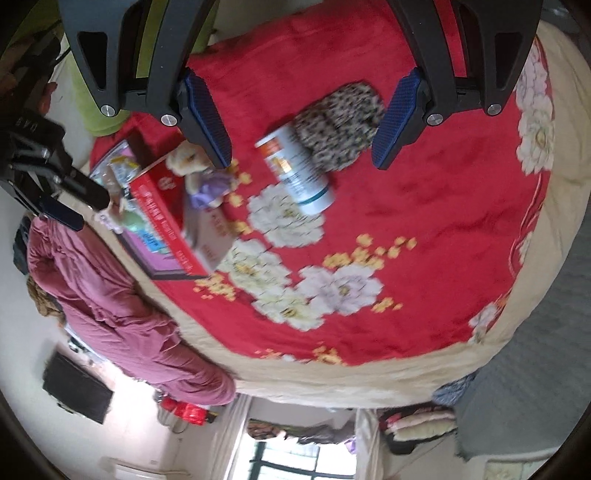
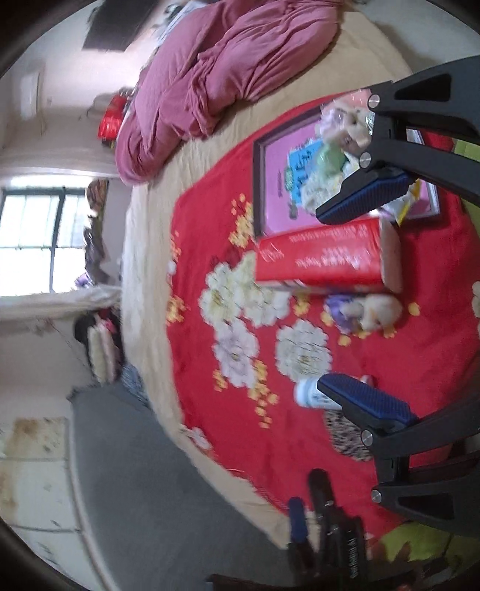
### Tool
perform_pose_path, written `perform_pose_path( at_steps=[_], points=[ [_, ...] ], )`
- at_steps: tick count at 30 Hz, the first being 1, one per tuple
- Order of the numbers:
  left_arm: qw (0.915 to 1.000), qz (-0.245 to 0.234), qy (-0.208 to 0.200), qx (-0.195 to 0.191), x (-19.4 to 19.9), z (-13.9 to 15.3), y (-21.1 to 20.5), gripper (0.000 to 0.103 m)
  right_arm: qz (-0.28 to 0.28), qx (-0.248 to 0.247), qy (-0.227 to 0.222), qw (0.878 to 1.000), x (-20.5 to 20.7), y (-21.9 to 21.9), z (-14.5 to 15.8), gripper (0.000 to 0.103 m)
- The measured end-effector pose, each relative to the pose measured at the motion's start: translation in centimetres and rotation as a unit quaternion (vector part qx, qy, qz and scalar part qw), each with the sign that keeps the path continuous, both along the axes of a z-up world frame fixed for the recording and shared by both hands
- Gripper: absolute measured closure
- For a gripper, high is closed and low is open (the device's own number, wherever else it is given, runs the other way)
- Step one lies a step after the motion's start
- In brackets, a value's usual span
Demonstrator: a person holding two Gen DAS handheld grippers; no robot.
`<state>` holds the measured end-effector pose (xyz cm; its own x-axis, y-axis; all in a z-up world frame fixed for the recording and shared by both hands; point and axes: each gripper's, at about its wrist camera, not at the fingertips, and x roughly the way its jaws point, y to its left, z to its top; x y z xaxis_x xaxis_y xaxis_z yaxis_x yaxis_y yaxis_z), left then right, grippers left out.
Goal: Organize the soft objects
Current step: 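Move both open grippers back toward the scrunchie and bunny on the bedspread, then grasp the leopard-print scrunchie with the left gripper while the right grasps the purple-bow bunny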
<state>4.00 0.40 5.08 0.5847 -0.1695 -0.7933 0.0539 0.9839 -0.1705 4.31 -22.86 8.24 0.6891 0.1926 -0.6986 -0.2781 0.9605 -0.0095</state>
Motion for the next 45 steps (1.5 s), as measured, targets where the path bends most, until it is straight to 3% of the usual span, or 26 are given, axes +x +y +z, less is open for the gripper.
perform_pose_path(
  at_steps=[9,17,25,29,34,45],
  points=[
    [0.9982,0.028,0.051,-0.013,0.3,-4.9,2.5,0.024,0.037,-0.054,0.028,0.997,0.1,4.3,-4.7,0.021],
    [0.9952,0.018,0.096,-0.011,1.3,-9.0,1.6,0.024,0.051,-0.098,0.047,0.993,0.1,5.4,-8.2,0.021],
    [0.9922,0.018,0.123,-0.014,3.0,-11.7,1.0,0.024,0.056,-0.109,0.062,0.990,0.7,5.7,-10.1,0.021],
    [0.9902,0.033,0.134,-0.022,3.9,-12.9,1.7,0.024,0.054,-0.152,0.049,0.986,0.8,6.6,-11.1,0.021],
    [0.9894,0.039,0.136,-0.031,4.5,-13.8,2.0,0.024,0.052,-0.232,0.038,0.970,1.5,7.9,-13.1,0.022],
    [0.9903,0.029,0.133,-0.025,6.0,-14.6,1.5,0.024,0.035,-0.283,0.070,0.956,4.2,8.8,-16.7,0.052]
  ],
)
